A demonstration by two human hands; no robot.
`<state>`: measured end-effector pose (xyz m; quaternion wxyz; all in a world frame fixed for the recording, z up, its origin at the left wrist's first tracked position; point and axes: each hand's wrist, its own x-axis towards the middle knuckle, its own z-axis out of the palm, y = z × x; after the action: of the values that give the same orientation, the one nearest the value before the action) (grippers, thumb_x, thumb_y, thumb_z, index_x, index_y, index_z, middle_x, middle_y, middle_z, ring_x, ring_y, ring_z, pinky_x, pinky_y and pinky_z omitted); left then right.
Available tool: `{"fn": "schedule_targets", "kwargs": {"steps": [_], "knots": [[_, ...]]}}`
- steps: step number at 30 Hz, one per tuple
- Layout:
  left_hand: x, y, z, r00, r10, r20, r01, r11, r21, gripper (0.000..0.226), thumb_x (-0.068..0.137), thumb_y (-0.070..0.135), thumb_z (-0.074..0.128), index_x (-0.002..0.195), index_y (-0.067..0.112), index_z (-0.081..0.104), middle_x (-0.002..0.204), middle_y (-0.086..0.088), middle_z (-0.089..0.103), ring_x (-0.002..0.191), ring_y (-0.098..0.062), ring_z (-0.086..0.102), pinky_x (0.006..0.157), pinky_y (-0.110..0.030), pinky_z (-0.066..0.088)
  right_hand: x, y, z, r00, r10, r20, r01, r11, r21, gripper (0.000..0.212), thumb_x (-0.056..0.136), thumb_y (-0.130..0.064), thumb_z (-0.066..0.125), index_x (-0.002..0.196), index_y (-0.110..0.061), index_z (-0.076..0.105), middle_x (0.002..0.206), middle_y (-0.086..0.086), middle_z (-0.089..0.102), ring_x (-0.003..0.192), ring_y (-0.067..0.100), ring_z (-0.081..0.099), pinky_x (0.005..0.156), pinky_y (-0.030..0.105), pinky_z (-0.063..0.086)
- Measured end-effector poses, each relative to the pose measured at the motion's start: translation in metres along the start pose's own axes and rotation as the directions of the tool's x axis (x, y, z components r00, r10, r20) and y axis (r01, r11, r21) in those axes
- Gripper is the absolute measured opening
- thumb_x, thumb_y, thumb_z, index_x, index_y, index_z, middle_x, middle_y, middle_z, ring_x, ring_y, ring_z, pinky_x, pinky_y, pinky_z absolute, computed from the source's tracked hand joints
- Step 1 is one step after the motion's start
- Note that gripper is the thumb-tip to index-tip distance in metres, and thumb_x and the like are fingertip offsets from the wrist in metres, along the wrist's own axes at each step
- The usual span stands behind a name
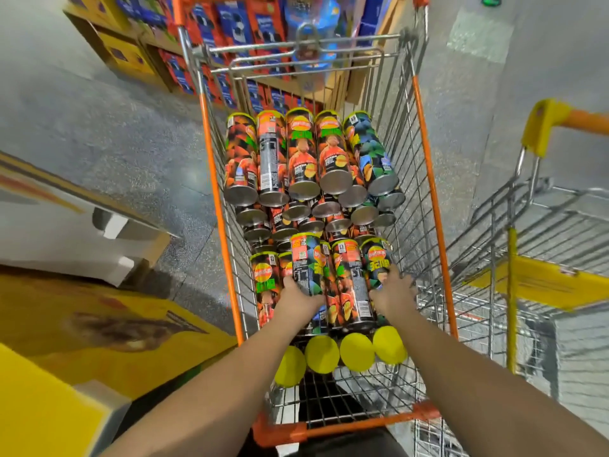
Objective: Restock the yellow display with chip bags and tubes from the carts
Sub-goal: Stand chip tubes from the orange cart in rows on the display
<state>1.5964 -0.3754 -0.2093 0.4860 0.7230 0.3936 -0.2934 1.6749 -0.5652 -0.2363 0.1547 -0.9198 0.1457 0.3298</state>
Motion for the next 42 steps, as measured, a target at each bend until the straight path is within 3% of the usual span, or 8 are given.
{"fn": "schedule_targets", "kwargs": {"steps": [3,6,12,16,22,28,31,42], "knots": [[-0.012,0.0,-0.015,0.995,0.076,0.062,-0.068,0.99,-0.123,0.094,0.081,0.029,0.074,0.147,0.021,0.008,0.093,-0.005,0.064,0.07,-0.019,0.062,0.061,-0.03,0.051,-0.024,-0.011,-0.015,0.997,-0.012,-0.079,0.022,0.992,0.123,0.089,0.08,-0.035,0.072,0.152,-0.02,0.02,0.144,0.025,0.03,0.133,0.043,0.032,0.106,0.051,0.036],[-0.023,-0.001,-0.032,0.986,0.137,0.096,-0.108,0.96,-0.259,0.1,0.075,0.037,0.079,0.148,0.024,0.012,0.108,-0.004,0.064,0.092,-0.024,0.067,0.084,-0.037,0.055,-0.055,-0.02,-0.031,0.996,-0.008,-0.09,0.032,0.961,0.275,0.087,0.081,-0.038,0.071,0.151,-0.019,0.022,0.142,0.023,0.034,0.132,0.039,0.034,0.106,0.045,0.035],[-0.079,-0.012,-0.098,0.949,0.313,0.03,-0.271,0.863,-0.426,0.077,0.081,0.025,0.078,0.137,0.011,0.028,0.104,0.0,0.06,0.082,-0.012,0.059,0.065,-0.024,0.045,-0.146,-0.061,-0.047,0.968,-0.162,-0.193,0.239,0.834,0.497,0.056,0.079,-0.022,0.07,0.129,-0.017,0.047,0.109,0.002,0.057,0.103,0.028,0.055,0.079,0.034,0.046],[-0.12,-0.039,-0.157,0.919,0.394,0.02,-0.295,0.72,-0.629,0.056,0.089,0.006,0.066,0.131,0.017,0.03,0.111,-0.004,0.062,0.083,-0.013,0.061,0.063,-0.024,0.048,-0.207,-0.115,-0.034,0.926,-0.33,-0.182,0.376,0.776,0.507,0.088,0.076,-0.041,0.07,0.151,-0.029,0.026,0.151,0.003,0.034,0.134,0.026,0.039,0.106,0.042,0.037],[-0.17,-0.11,-0.254,0.858,0.502,-0.105,-0.392,0.51,-0.766,0.066,0.065,0.004,0.068,0.121,0.024,0.039,0.106,-0.003,0.066,0.086,-0.021,0.063,0.076,-0.033,0.049,-0.292,-0.203,0.013,0.761,-0.639,-0.111,0.606,0.639,0.475,0.086,0.085,-0.035,0.07,0.153,-0.035,0.017,0.156,-0.005,0.021,0.135,0.014,0.032,0.108,0.035,0.03],[-0.204,-0.203,-0.33,0.85,0.396,-0.347,-0.505,0.429,-0.749,0.072,0.068,0.033,0.083,0.127,0.03,0.042,0.123,0.0,0.064,0.102,-0.018,0.068,0.093,-0.04,0.053,-0.361,-0.275,0.082,0.568,-0.818,0.088,0.689,0.531,0.493,0.092,0.086,-0.023,0.072,0.154,-0.029,0.01,0.152,-0.007,0.031,0.134,0.01,0.038,0.099,0.023,0.04],[-0.212,-0.248,-0.352,0.813,0.315,-0.489,-0.582,0.45,-0.677,0.056,0.079,0.025,0.081,0.121,0.036,0.044,0.123,0.007,0.062,0.103,-0.01,0.065,0.091,-0.035,0.054,-0.39,-0.302,0.117,0.5,-0.849,0.17,0.716,0.516,0.47,0.089,0.089,-0.026,0.07,0.154,-0.024,0.008,0.147,-0.014,0.027,0.133,0.003,0.031,0.107,0.024,0.03],[-0.213,-0.38,-0.404,0.756,-0.088,-0.648,-0.511,0.54,-0.669,0.067,0.077,0.003,0.076,0.123,0.027,0.034,0.116,-0.004,0.062,0.104,-0.02,0.061,0.092,-0.04,0.051,-0.45,-0.379,0.254,0.254,-0.875,0.413,0.855,0.402,0.327,0.063,0.075,-0.007,0.081,0.126,-0.016,0.045,0.116,-0.001,0.063,0.096,-0.005,0.064,0.084,0.016,0.052]]}}
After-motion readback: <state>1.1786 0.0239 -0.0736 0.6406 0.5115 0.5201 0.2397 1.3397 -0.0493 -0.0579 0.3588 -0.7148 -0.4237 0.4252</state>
